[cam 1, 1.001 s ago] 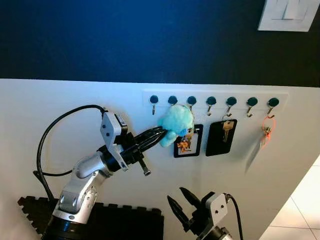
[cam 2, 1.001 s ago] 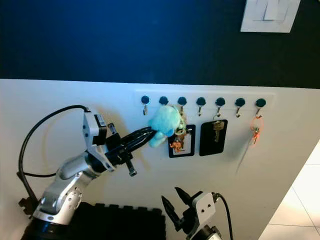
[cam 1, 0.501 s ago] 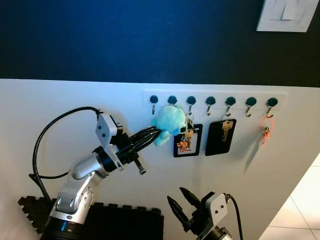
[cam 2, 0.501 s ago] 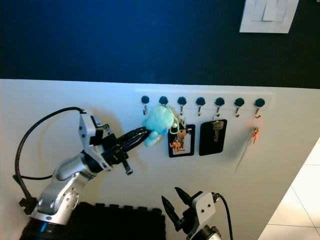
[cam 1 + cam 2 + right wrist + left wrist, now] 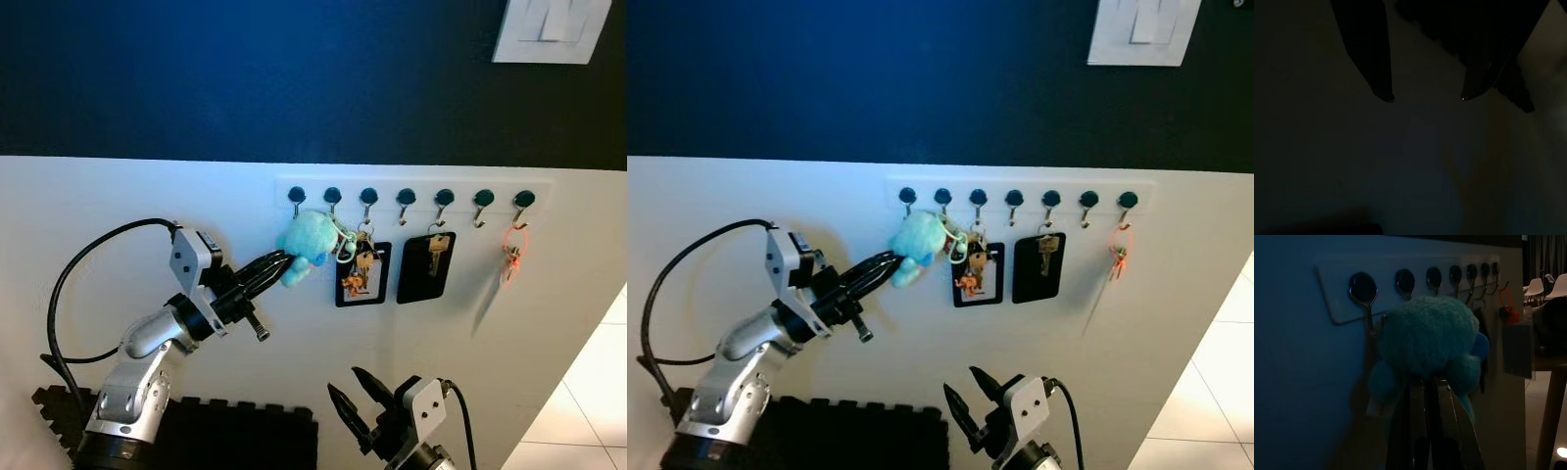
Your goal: Hang keys on a hook
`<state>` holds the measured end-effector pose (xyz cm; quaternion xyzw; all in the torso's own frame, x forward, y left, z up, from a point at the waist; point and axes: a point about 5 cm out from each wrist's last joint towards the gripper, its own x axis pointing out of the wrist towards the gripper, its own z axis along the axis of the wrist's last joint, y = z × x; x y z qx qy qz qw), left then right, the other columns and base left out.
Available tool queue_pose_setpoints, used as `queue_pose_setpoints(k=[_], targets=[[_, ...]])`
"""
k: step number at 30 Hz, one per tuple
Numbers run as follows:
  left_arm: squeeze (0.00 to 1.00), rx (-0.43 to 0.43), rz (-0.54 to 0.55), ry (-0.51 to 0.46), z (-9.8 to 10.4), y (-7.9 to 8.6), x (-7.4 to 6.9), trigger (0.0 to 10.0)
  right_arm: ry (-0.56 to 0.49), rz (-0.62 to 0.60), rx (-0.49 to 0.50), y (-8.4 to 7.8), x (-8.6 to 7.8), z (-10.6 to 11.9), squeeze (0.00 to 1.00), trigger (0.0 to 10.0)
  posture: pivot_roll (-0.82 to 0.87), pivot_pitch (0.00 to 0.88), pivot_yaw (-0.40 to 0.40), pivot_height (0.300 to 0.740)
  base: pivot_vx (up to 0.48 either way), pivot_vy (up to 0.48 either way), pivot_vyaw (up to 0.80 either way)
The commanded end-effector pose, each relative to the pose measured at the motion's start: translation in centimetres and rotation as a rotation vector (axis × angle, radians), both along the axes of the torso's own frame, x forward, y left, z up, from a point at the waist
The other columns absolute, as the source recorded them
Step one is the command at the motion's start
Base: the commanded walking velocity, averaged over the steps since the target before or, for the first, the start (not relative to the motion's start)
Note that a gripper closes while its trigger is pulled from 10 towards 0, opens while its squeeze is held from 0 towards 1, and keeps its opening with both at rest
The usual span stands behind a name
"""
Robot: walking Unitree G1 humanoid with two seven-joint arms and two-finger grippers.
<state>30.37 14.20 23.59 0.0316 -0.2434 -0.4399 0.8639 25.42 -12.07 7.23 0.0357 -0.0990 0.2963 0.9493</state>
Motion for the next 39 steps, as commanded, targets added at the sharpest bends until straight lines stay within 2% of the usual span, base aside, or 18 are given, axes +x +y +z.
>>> queue_pose_setpoints(k=[1,6,16,30,31,32,34,35,36,38,39], targets=[[0.00,0.022,0.035,0.011,-0.4,0.9,0.0,10.0,0.016,-0.002,0.009,-0.1,-0.2,-0.2,0.00,10.0,0.03,0.031,0.025,0.740,0.000,0.000,0.00],[0.00,0.027,0.038,0.022,-0.8,1.0,0.0,10.0,0.016,-0.003,0.008,-0.1,-0.2,-0.2,0.00,10.0,0.04,0.033,0.025,0.740,0.000,0.000,0.00],[0.00,0.085,0.032,0.085,-2.8,0.9,-0.3,10.0,0.017,-0.006,0.004,-0.1,-0.2,-0.3,0.00,10.0,0.04,0.035,0.025,0.740,0.000,0.000,0.00],[0.00,0.089,0.030,0.103,-3.2,0.2,-0.4,10.0,0.015,-0.010,0.005,0.0,-0.1,-0.2,0.00,10.0,0.04,0.038,0.024,0.740,0.000,0.000,0.00],[0.11,0.082,0.023,0.114,-3.2,0.1,-0.4,10.0,0.014,-0.012,0.004,0.0,0.0,-0.2,0.00,10.0,0.04,0.039,0.025,0.740,0.000,0.000,0.00],[0.34,0.074,0.019,0.118,-3.2,0.0,-0.4,10.0,0.013,-0.014,0.004,0.0,0.0,-0.2,0.00,10.0,0.04,0.039,0.026,0.740,0.000,0.000,0.00],[0.34,0.074,0.019,0.118,-3.2,0.0,-0.4,10.0,0.013,-0.014,0.004,0.0,0.0,-0.2,0.00,10.0,0.04,0.039,0.026,0.740,0.000,0.000,0.00],[0.74,0.050,0.006,0.122,-3.1,-0.1,-0.4,10.0,0.012,-0.016,0.005,0.0,0.0,-0.2,0.00,10.0,0.04,0.040,0.026,0.740,0.000,0.000,0.00],[0.74,0.050,0.006,0.122,-3.1,-0.1,-0.4,10.0,0.012,-0.016,0.005,0.0,0.0,-0.2,0.00,10.0,0.04,0.040,0.026,0.740,0.000,0.000,0.00],[1.00,0.031,-0.010,0.124,-2.9,-0.2,-0.5,10.0,0.011,-0.017,0.007,0.0,0.0,-0.2,0.00,10.0,0.04,0.040,0.026,0.740,0.000,0.000,0.00],[1.00,0.031,-0.010,0.124,-2.9,-0.2,-0.5,10.0,0.011,-0.017,0.007,0.0,0.0,-0.2,0.00,10.0,0.04,0.040,0.026,0.740,0.000,0.000,0.00]])
